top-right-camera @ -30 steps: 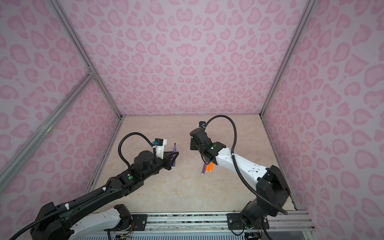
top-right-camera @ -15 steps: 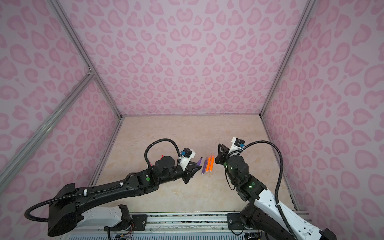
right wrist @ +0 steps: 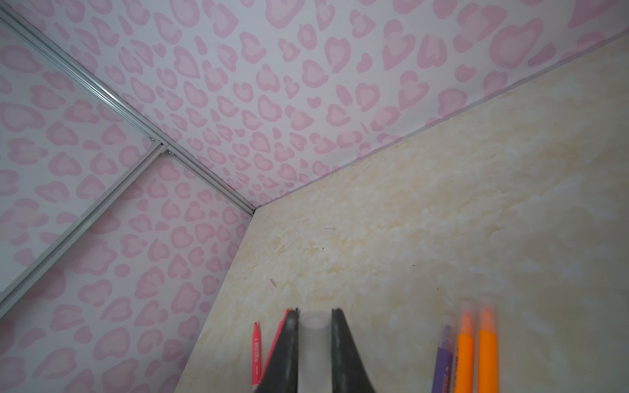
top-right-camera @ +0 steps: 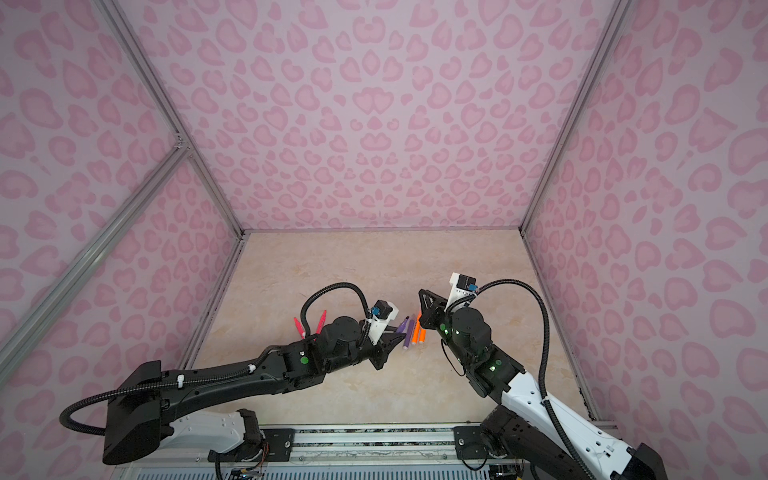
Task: Insert the pens into the pen caps
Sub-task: 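Lift the clear cap to the purple marker while the left holds it, then lower the clear cap onto the purple marker tip with the right gripper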
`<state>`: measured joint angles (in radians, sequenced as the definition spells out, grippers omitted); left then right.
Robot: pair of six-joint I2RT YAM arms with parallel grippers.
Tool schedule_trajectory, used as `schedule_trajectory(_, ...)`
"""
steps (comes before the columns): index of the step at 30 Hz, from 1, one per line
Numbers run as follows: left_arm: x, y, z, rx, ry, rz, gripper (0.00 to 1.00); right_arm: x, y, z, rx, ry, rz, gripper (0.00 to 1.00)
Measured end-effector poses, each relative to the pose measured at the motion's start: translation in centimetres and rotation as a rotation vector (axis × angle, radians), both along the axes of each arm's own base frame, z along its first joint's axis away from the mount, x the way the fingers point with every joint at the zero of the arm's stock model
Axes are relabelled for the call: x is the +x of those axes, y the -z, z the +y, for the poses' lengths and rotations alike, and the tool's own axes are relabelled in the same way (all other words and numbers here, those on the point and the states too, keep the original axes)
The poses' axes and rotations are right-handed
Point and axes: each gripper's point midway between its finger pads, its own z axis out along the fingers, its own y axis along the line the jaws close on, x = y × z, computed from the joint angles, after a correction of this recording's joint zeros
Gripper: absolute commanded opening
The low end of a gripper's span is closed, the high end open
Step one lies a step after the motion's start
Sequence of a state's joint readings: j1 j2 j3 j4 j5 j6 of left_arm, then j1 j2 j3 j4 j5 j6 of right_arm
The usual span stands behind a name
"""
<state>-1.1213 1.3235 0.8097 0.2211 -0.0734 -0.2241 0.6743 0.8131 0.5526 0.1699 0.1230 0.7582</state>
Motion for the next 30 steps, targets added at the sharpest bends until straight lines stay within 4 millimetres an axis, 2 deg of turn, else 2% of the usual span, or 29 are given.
schedule_trajectory(16, 1.6, 1.4, 0.2, 0.076, -0.084, 0.009, 0.04, -1.2, 0.0, 3.1, 0.029, -0.118, 0.003, 0.0)
schedule_trajectory(30, 2.4, 2.0, 0.8, 0.115, -0.138, 0.007, 0.04, -1.6, 0.1, 3.7, 0.017, -0.09, -0.005, 0.0)
